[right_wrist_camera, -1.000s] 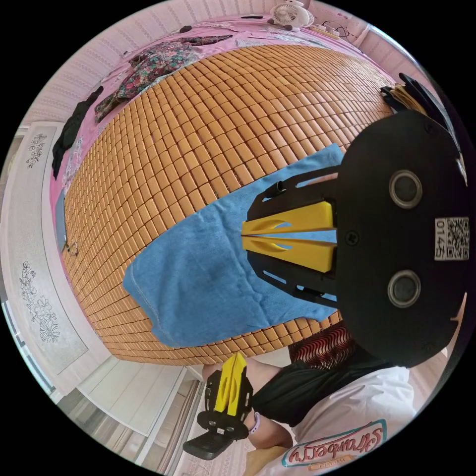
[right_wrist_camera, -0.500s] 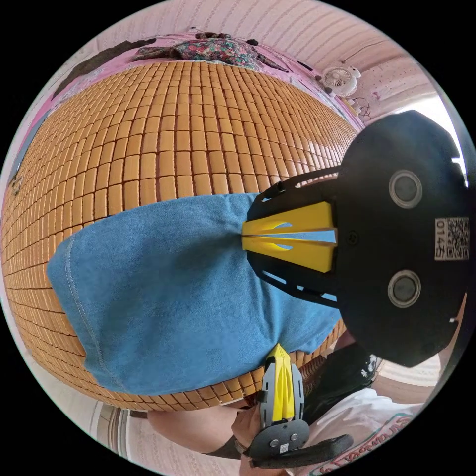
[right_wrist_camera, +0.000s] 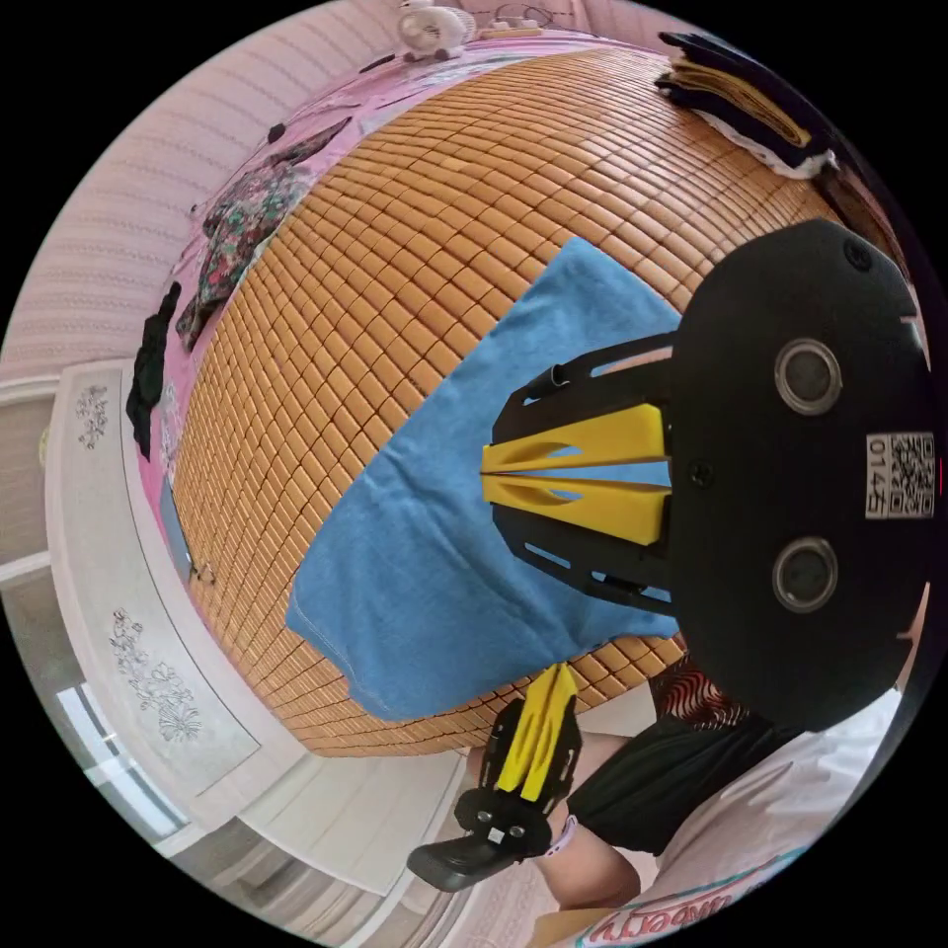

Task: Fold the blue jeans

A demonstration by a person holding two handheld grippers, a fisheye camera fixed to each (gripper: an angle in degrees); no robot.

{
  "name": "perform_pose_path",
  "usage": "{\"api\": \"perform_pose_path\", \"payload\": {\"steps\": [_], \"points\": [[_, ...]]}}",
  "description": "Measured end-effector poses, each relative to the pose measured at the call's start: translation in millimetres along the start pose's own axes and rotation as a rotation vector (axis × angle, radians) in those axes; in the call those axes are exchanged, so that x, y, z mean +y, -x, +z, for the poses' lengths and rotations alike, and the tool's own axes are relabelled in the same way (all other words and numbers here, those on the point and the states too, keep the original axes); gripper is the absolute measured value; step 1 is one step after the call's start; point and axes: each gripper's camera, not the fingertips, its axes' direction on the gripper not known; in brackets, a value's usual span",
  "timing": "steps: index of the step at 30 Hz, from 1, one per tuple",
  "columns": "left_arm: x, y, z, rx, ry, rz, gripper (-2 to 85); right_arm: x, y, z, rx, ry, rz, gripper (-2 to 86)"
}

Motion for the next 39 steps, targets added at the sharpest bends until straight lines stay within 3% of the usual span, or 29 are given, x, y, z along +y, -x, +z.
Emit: {"api": "perform_pose_path", "payload": {"steps": [4, 9, 14, 24, 26, 31, 35, 37, 39], "points": [[12.7, 54.8, -53.8, -0.038, -0.202, -0.200, 4.4, 127.9, -46.4, -30.8, -0.027, -0.020, 0.320, 5.6], [10.1, 109.1, -91.4, -0.334, -0.167, -0.298, 8.9, 243.7, -84.6, -43.1, -0.098, -0.098, 0.647, 9.8], [-3.0, 140.6, -83.3, -0.502, -0.099, -0.404, 12.0, 273.3, -105.6, -17.9, -0.316, -0.120, 0.715, 6.3], [-7.3, 174.1, -62.4, -0.245, -0.013, -0.469, 5.1, 351.7, -154.9, -51.9, -0.581, -0.520, 0.890, 2.8], [-12.4, 165.3, -55.7, -0.221, 0.027, -0.422, 4.2, 361.5, -168.1, -65.0, -0.585, -0.561, 0.868, 2.4], [-30.9, 120.4, -28.4, -0.238, 0.089, -0.277, 2.4, 354.8, -185.7, -120.7, -0.365, -0.522, 0.677, 2.6], [-33.1, 104.6, 0.5, -0.076, 0.055, -0.270, 3.0, 322.3, -179.5, -166.6, -0.445, -0.652, 0.537, 2.7], [-31.5, 103.2, 5.6, -0.034, 0.027, -0.287, 3.2, 290.3, -153.6, -174.4, -0.473, -0.635, 0.396, 3.4], [-27.9, 106.4, 3.6, -0.012, -0.002, -0.324, 3.5, 243.2, -102.5, -155.7, -0.606, -0.493, 0.187, 4.4]]}}
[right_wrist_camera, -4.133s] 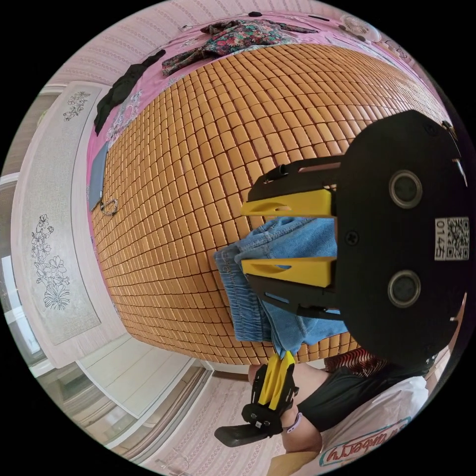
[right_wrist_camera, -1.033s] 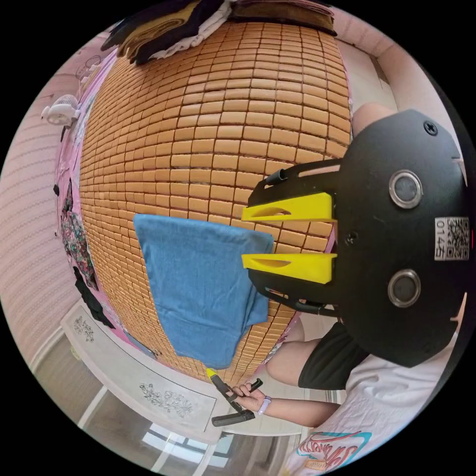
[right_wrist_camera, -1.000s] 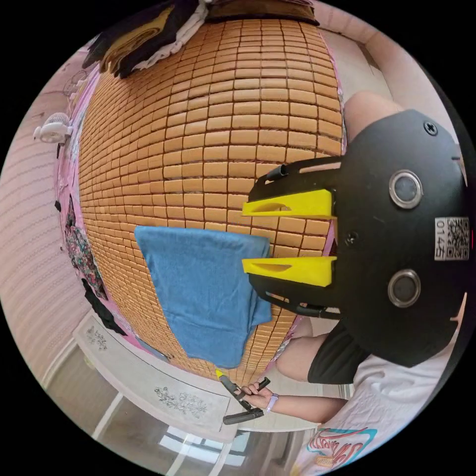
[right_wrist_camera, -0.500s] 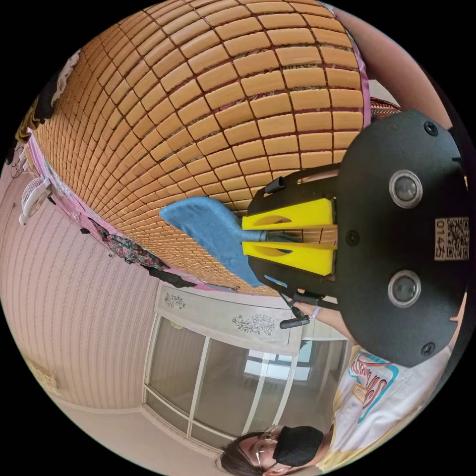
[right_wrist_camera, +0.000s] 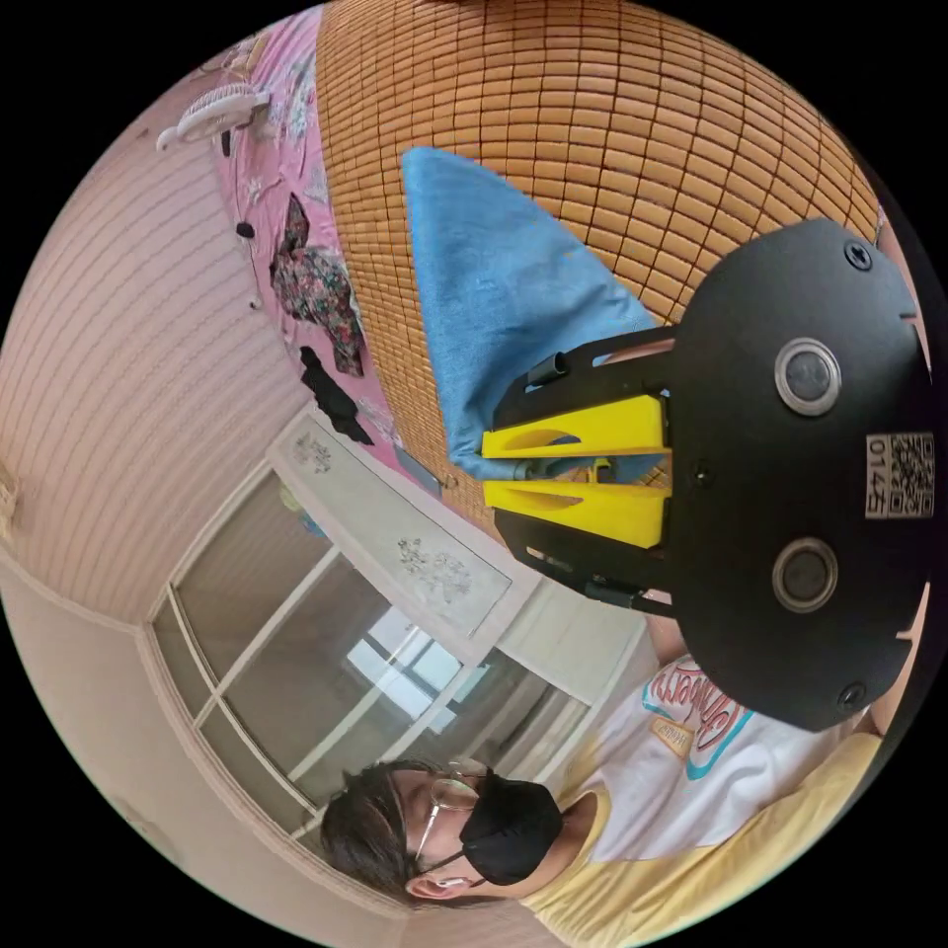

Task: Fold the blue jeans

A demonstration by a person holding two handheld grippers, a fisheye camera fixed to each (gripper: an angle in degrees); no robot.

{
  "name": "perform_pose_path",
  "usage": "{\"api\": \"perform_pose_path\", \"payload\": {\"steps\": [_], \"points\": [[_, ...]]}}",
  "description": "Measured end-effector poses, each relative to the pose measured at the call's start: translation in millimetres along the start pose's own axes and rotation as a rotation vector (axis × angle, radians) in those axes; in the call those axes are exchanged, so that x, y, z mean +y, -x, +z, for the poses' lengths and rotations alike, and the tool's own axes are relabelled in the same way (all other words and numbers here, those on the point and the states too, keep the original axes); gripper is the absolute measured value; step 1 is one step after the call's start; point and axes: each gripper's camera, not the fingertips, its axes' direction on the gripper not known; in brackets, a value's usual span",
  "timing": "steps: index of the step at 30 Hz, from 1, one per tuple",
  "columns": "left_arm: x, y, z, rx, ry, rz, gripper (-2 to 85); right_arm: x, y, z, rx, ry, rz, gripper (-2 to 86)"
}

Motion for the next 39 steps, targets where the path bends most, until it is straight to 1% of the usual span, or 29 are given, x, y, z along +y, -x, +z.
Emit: {"api": "perform_pose_path", "payload": {"steps": [1, 3, 4, 5, 6, 8, 10, 14, 16, 18, 20, 21, 23, 25, 28, 29, 31, 34, 37, 39], "points": [[1.9, 5.9, -3.9, 0.020, -0.009, -0.030, 3.7, -0.1, 7.3, 19.2, -0.035, 0.062, -0.024, 4.6], [7.3, 17.2, -13.4, 0.056, -0.022, -0.060, 3.8, 19.4, 27.5, 98.2, -0.084, 0.281, -0.073, 5.6], [12.8, 25.1, -21.6, 0.056, -0.029, -0.071, 3.9, 27.1, 29.4, 116.4, -0.081, 0.343, -0.090, 5.8], [19.1, 32.9, -30.3, 0.031, -0.029, -0.082, 3.9, 44.2, 28.5, 148.8, -0.038, 0.461, -0.097, 6.3], [22.5, 36.5, -34.8, 0.014, -0.029, -0.085, 4.0, 60.7, 26.8, 168.8, -0.001, 0.519, -0.103, 6.5], [36.0, 48.7, -51.0, -0.037, -0.028, -0.100, 4.1, 76.0, 25.1, 179.0, -0.010, 0.552, -0.082, 6.8], [44.3, 52.8, -59.5, -0.059, -0.035, -0.097, 4.2, 80.1, 25.2, 174.0, -0.037, 0.542, -0.065, 7.2], [47.6, 49.0, -58.3, -0.053, -0.065, -0.080, 6.0, 63.5, 14.6, 148.6, 0.041, 0.500, -0.037, 7.9], [41.6, 46.3, -52.0, -0.046, -0.105, -0.066, 6.7, 57.5, 5.2, 128.3, 0.118, 0.412, 0.008, 8.6], [30.9, 46.2, -43.9, -0.037, -0.139, -0.053, 7.5, 61.8, -9.2, 98.3, 0.254, 0.263, 0.098, 9.6], [13.3, 51.2, -29.9, -0.026, -0.188, -0.034, 8.6, 73.0, -19.2, 81.0, 0.359, 0.167, 0.152, 10.3], [8.1, 54.3, -24.9, -0.019, -0.189, -0.036, 9.0, 82.6, -24.7, 72.7, 0.408, 0.106, 0.180, 10.8], [-15.0, 68.6, -4.1, 0.038, -0.150, -0.068, 10.3, 96.1, -32.6, 66.0, 0.427, 0.041, 0.232, 11.5], [-28.6, 72.8, 9.4, 0.050, -0.151, -0.051, 11.3, 106.5, -38.5, 66.5, 0.414, 0.024, 0.269, 11.2], [-43.3, 74.8, 37.1, 0.052, -0.077, -0.029, 13.0, 116.9, -41.5, 76.6, 0.404, 0.040, 0.281, 10.7], [-44.2, 73.7, 42.1, 0.042, -0.078, -0.034, 12.6, 119.8, -41.2, 81.0, 0.423, 0.058, 0.284, 10.4], [-43.6, 70.9, 49.0, 0.041, -0.060, -0.036, 11.9, 123.4, -35.6, 81.7, 0.443, 0.033, 0.250, 10.1], [-37.8, 71.6, 63.8, 0.110, 0.002, -0.081, 10.8, 123.3, -30.7, 82.9, 0.422, 0.057, 0.249, 8.7], [-25.4, 70.7, 75.5, 0.142, -0.002, -0.099, 9.8, 122.6, -29.0, 79.7, 0.358, 0.094, 0.273, 6.6], [-18.6, 73.1, 82.6, 0.180, 0.031, -0.144, 8.2, 120.1, -21.6, 72.7, 0.328, 0.127, 0.299, 5.0]]}}
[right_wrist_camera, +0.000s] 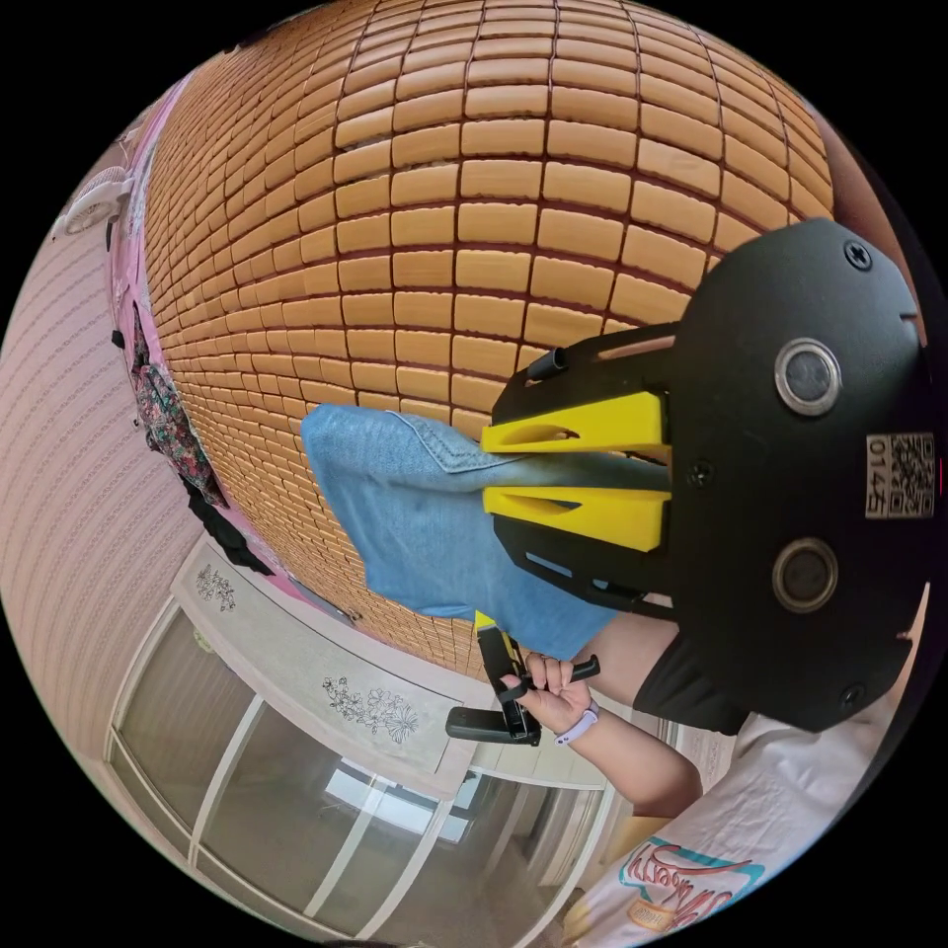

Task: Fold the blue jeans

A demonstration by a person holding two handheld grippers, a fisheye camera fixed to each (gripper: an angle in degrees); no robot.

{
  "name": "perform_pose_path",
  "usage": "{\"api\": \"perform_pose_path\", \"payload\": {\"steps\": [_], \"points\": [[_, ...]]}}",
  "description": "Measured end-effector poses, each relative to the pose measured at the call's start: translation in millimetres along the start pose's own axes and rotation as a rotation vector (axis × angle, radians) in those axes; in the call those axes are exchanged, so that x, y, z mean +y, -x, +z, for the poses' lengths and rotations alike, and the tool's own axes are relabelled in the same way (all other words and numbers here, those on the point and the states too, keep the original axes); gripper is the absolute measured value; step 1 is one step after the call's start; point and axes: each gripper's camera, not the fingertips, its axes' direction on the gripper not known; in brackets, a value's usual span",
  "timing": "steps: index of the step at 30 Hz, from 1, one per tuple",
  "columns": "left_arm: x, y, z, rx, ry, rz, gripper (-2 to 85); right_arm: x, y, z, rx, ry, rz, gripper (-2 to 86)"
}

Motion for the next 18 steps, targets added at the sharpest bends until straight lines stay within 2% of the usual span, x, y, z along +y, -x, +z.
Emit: {"api": "perform_pose_path", "payload": {"steps": [2, 11, 18], "points": [[10.9, 8.0, 5.5, 0.085, 0.006, -0.057, 6.1, 1.3, 14.8, -12.4, -0.007, 0.010, -0.029, 3.8], [90.1, -4.2, 35.0, 0.120, -0.230, -0.260, 1.5, 18.7, 181.7, -91.3, -0.029, 0.001, -0.471, 2.7], [117.3, -61.4, 69.4, 0.217, -0.355, -0.245, 1.2, 38.8, 274.8, -154.2, 0.042, -0.015, -0.807, 2.5]]}}
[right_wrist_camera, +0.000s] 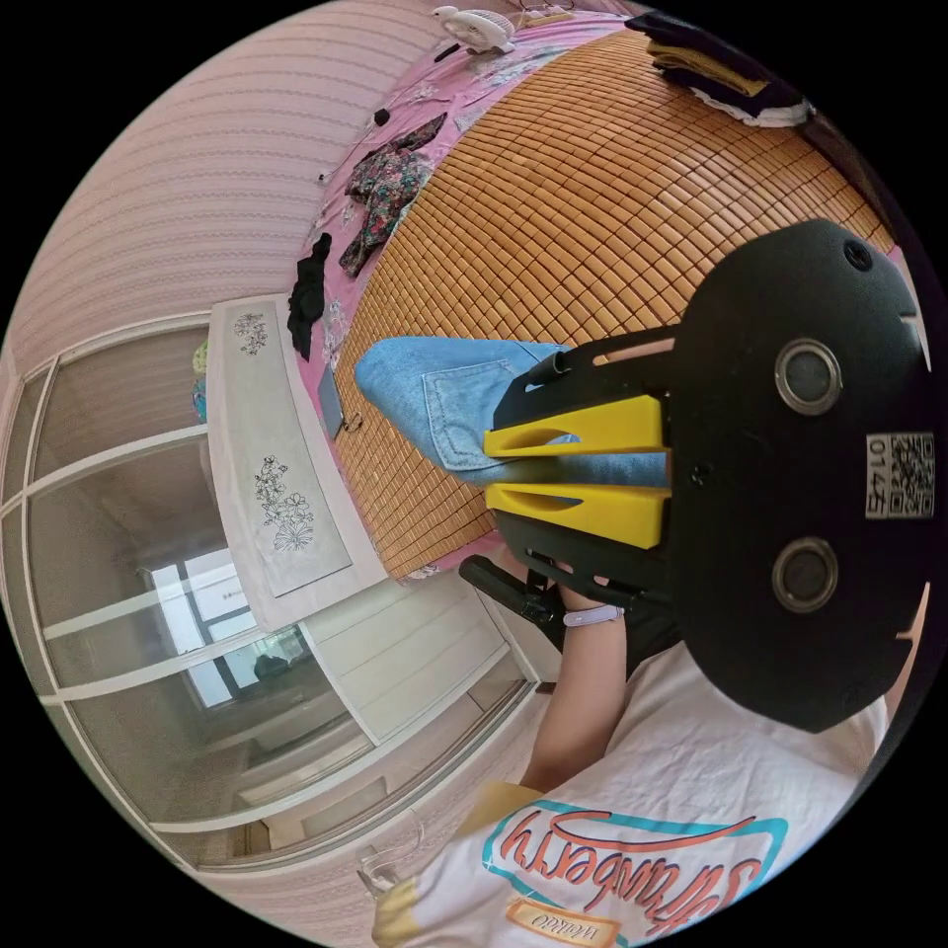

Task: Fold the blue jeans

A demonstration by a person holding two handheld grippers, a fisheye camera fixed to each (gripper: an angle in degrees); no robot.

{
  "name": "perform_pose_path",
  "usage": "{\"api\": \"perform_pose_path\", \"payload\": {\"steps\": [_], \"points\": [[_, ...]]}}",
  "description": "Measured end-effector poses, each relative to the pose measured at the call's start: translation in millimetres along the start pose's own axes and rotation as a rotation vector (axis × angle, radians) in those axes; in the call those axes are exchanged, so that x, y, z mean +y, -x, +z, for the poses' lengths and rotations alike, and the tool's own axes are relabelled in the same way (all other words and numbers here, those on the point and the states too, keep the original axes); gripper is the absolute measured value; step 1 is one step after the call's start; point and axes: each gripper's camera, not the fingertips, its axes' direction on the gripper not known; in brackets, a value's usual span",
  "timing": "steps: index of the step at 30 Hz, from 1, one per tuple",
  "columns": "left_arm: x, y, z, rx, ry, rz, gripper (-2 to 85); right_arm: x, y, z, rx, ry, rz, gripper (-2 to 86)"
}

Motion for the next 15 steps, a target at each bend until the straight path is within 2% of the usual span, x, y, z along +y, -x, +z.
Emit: {"api": "perform_pose_path", "payload": {"steps": [3, 7, 15], "points": [[16.3, -21.2, 21.8, 0.023, -0.044, 0.023, 1.1, -7.9, 5.1, -31.4, 0.043, 0.005, -0.090, 2.5], [29.7, -68.9, 66.6, -0.032, -0.081, 0.104, 1.1, -10.0, -25.6, -80.6, 0.060, -0.015, -0.102, 2.6], [29.1, -194.1, 232.7, 0.082, -0.058, 0.312, 1.6, 7.8, -181.2, -256.6, 0.172, -0.104, 0.040, 2.9]]}}
